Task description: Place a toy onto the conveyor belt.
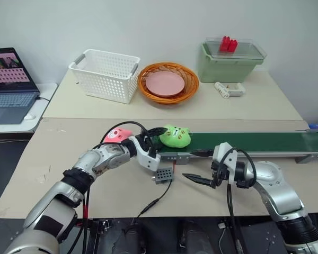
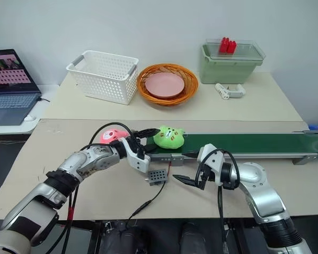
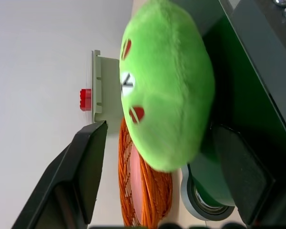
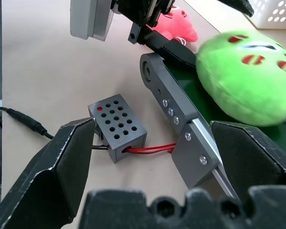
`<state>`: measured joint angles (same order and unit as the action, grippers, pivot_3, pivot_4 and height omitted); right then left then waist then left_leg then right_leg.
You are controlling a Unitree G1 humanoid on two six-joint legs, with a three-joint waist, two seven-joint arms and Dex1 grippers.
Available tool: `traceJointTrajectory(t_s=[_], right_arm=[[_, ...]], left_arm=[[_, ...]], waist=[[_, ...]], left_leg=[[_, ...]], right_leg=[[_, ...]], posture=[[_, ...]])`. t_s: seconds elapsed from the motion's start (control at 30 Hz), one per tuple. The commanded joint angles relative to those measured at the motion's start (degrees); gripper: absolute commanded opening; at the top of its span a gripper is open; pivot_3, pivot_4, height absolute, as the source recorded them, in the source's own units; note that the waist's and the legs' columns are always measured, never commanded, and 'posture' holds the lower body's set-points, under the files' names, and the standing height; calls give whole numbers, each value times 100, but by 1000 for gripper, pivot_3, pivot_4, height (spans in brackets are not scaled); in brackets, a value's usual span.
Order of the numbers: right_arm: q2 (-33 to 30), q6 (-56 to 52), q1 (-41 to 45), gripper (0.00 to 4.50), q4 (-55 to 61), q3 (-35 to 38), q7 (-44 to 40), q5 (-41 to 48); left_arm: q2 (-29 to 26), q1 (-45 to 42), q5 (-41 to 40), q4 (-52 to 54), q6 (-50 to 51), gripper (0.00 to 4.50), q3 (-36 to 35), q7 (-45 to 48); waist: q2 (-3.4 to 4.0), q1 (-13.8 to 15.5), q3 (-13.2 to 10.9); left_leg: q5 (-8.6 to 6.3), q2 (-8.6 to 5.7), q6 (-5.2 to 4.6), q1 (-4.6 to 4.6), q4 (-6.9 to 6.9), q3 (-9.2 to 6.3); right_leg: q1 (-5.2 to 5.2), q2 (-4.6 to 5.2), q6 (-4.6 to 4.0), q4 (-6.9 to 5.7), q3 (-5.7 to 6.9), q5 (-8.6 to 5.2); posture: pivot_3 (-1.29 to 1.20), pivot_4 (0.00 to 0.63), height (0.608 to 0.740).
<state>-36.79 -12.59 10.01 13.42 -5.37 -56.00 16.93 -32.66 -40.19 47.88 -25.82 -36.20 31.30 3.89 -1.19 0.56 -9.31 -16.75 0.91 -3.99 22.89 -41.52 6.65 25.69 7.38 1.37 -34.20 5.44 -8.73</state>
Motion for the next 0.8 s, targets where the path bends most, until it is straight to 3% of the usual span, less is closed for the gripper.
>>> traceJointTrajectory(t_s=[0.03, 0.37, 0.43, 0.53, 0.63, 0.8], right_arm=[[-46, -2, 36, 4500, 191, 160, 45, 78], [-34, 39, 49, 4500, 117, 155, 33, 65], [-41, 38, 26, 4500, 115, 194, 46, 79], [-35, 15, 24, 4500, 124, 265, 96, 108], [-11, -26, 29, 4500, 155, 336, 189, 128], [183, -101, -113, 4500, 334, 648, 811, 118]], left_arm=[[-41, 82, 7, -79, 47, 3654, -16, 156], [-301, 357, -346, 266, 145, 3654, -371, 431], [-296, 601, -1087, 528, 456, 3654, -750, 885], [-30, 994, -2413, 1236, 1637, 3654, -1496, 1670], [168, 1257, -3030, 1879, 2706, 3654, -1992, 2053], [900, 2062, -4103, 3244, 5076, 3654, -3184, 1810]], waist=[[0, 0, 0], [0, -17, 0], [0, -18, 0], [1, -18, 0], [1, 22, 0], [1, 8, 0]], left_leg=[[1, 0, 2, 0, -1, 0], [1, 0, 2, 0, -5, 0], [3, 1, 6, 1, -5, 0], [5, 1, 10, 5, -8, -1], [7, 0, 12, 25, -20, -5], [7, -5, 12, 28, -25, -5]], right_leg=[[0, 0, 0, 0, 0, 0], [-1, 1, 0, 0, 0, 0], [0, 1, 0, -1, 0, 0], [5, 4, 0, -3, 0, 0], [20, 5, 2, -10, 1, 0], [18, 4, 11, -10, -3, 4]], posture=[[0, 150, 740], [0, 150, 740], [0, 150, 740], [0, 150, 740], [0, 150, 740], [0, 150, 740]])
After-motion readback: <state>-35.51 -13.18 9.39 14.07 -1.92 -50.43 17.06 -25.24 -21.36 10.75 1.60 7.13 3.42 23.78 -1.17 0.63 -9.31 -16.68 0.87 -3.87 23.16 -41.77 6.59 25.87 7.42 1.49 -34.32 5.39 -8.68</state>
